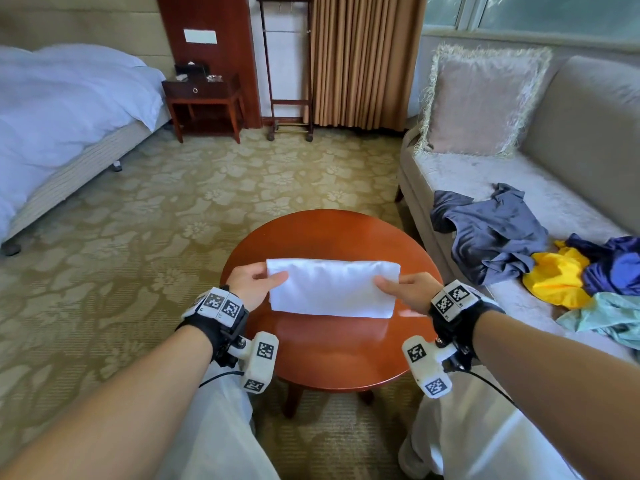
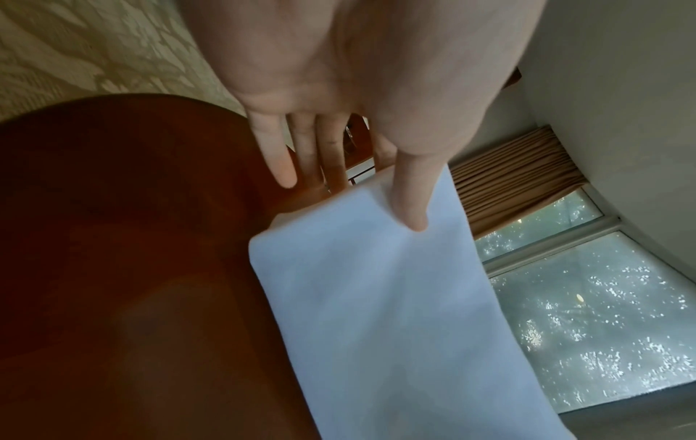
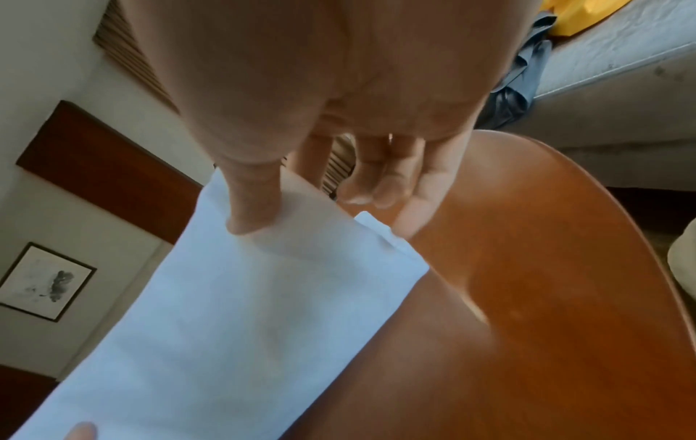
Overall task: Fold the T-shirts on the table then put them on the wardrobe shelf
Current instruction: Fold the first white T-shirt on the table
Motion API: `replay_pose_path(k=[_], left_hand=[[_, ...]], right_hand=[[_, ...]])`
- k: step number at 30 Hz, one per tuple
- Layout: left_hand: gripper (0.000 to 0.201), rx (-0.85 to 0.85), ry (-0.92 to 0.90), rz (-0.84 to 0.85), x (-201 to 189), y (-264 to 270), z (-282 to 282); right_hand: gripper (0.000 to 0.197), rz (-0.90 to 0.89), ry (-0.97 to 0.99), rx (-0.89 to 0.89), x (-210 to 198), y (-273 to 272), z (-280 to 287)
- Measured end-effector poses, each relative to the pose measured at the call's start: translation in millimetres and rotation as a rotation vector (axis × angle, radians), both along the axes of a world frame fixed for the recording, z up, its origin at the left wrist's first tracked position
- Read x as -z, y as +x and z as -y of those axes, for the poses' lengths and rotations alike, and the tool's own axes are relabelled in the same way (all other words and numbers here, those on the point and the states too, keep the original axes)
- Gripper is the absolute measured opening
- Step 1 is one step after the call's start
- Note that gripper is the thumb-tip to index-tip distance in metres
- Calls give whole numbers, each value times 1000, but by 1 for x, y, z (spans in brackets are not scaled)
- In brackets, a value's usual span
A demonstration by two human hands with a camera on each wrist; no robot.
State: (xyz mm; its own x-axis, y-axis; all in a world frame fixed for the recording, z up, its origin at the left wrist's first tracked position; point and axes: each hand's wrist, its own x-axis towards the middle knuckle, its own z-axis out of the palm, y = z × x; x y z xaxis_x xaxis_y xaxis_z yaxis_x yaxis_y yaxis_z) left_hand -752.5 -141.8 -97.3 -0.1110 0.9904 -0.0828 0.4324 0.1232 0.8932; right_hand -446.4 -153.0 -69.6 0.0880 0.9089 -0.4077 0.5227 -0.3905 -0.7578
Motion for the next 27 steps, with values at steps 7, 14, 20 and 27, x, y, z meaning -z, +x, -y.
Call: replay_pose_path(k=[7, 14, 20, 27], left_hand=[[52, 94, 15, -236, 7, 12, -31], [46, 32, -50, -474, 21, 24, -63], [53, 7, -205, -524, 39, 26, -79], [54, -82, -335, -534, 37, 31, -89]], right_hand=[[47, 35, 134, 80, 16, -3, -16], [47, 205, 57, 175, 37, -14, -41], [47, 308, -74, 176, 48, -26, -60], [56, 471, -60, 271, 50, -38, -68]])
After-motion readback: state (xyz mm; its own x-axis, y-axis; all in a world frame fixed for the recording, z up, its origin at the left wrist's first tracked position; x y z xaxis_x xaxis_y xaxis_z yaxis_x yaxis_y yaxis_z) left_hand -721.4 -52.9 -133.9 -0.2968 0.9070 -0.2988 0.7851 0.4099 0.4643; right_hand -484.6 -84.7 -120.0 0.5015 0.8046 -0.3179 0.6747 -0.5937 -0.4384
